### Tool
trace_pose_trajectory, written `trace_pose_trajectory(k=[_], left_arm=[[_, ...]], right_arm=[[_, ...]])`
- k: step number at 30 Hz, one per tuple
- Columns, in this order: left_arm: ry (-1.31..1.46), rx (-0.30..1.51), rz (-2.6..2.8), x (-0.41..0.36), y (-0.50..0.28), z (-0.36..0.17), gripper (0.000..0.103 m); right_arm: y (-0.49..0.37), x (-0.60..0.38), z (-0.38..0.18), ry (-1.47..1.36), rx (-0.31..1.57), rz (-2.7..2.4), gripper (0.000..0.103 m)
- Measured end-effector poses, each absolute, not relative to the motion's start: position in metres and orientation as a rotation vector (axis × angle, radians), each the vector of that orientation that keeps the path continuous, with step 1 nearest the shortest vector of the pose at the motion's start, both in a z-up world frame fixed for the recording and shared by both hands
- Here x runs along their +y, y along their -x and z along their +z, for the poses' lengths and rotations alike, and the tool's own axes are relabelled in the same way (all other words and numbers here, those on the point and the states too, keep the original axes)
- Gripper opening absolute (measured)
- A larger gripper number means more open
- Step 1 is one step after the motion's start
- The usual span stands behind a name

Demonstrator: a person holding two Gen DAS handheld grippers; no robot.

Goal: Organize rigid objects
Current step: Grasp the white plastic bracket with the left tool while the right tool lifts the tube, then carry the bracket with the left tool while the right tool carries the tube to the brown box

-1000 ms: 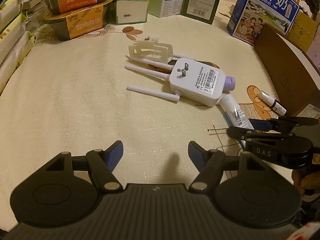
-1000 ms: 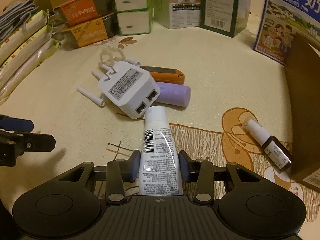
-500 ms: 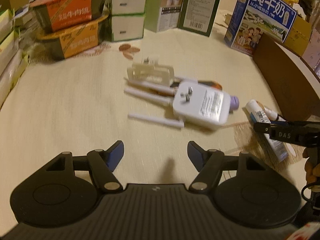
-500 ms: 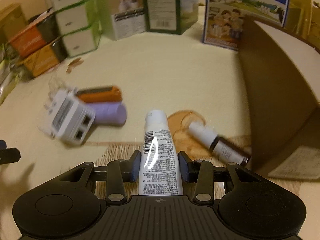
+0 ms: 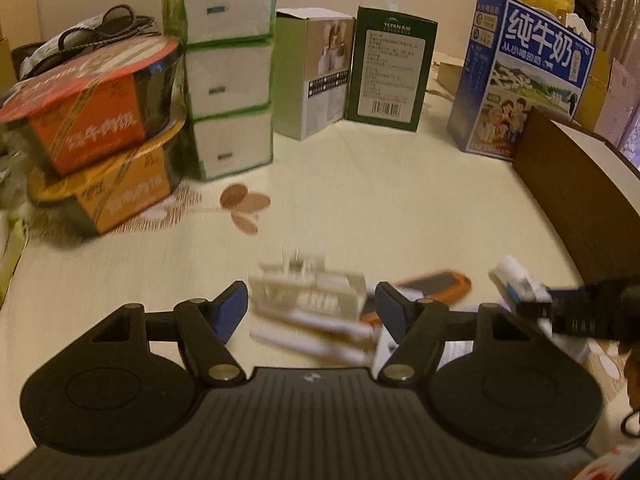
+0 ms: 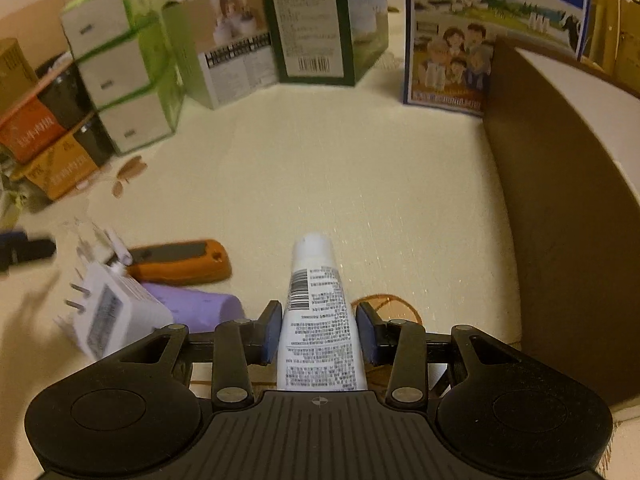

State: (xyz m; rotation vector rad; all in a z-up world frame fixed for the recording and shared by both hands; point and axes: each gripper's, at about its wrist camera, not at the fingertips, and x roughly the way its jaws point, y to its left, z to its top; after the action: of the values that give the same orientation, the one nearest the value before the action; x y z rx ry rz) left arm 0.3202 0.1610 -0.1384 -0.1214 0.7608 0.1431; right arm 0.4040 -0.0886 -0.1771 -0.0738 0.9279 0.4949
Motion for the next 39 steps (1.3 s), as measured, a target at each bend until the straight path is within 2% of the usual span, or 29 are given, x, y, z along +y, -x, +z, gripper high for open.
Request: trace_pose_trajectory(k=[10, 15, 18, 27, 29, 39], left_arm=[[0.136, 0.797, 0.108, 0.177, -0.363, -0.156, 0.056], [0.19, 0.822, 0.088, 0.184, -0.373, -0.165, 0.043], [0.185, 0.817, 0.093, 0.183, -0.373, -0.166, 0.028], [0.197, 0.777, 0.174, 0.184, -0.349, -0.149, 0.027], [0.204, 0.753, 0.202, 0.186, -0.336, -0.139, 0.027], [0.188, 0.752, 0.229, 0.17, -0.262, -0.116, 0.027]], right_arm=[[-0.416, -0.088, -0.182, 0.063, 0.932, 0.511, 0.038], [-0.417, -0.087, -0.184, 0.057, 0.925, 0.515, 0.038], [-0.417, -0.086, -0.184, 0.057, 0.924, 0.514, 0.039], [-0.416, -0.081, -0.186, 0.09, 0.908, 0.516, 0.039], [-0.413, -0.081, -0.187, 0.111, 0.904, 0.517, 0.035], [-0.373, -0.104, -0.178, 0.109, 0.949, 0.537, 0.033]])
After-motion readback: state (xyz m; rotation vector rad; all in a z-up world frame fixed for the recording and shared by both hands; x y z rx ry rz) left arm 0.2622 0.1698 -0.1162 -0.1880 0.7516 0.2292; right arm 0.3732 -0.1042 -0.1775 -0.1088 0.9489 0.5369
